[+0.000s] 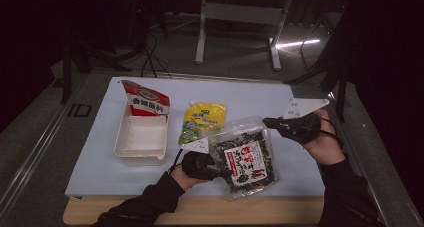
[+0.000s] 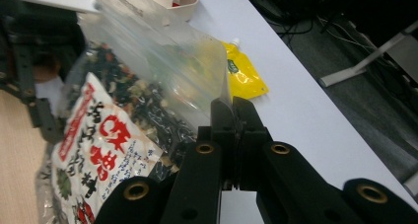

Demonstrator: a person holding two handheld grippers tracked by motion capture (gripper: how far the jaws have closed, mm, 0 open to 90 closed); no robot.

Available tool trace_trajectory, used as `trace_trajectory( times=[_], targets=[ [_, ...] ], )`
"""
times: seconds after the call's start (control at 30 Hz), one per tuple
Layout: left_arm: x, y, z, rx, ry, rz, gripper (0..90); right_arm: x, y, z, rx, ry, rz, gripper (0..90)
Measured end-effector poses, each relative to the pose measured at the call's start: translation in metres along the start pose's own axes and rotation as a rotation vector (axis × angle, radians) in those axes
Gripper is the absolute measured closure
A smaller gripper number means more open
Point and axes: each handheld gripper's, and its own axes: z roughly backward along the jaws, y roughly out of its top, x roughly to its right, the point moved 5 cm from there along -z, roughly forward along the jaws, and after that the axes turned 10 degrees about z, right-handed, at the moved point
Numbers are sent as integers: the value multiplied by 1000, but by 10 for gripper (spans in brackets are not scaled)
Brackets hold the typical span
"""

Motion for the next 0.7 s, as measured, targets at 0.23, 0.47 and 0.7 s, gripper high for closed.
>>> trace_trajectory(
  times=[0.23, 0.47, 0.7],
  targets=[
    [17, 11, 10, 9, 34, -33, 719, -2, 7, 14, 40, -15, 7, 896],
    [24, 20, 19, 7, 45, -15, 768, -1, 15, 24, 97, -25, 4, 886],
    [33, 31, 30, 12, 95, -63, 773, 1, 19, 34, 177, -29, -14, 815]
  ],
)
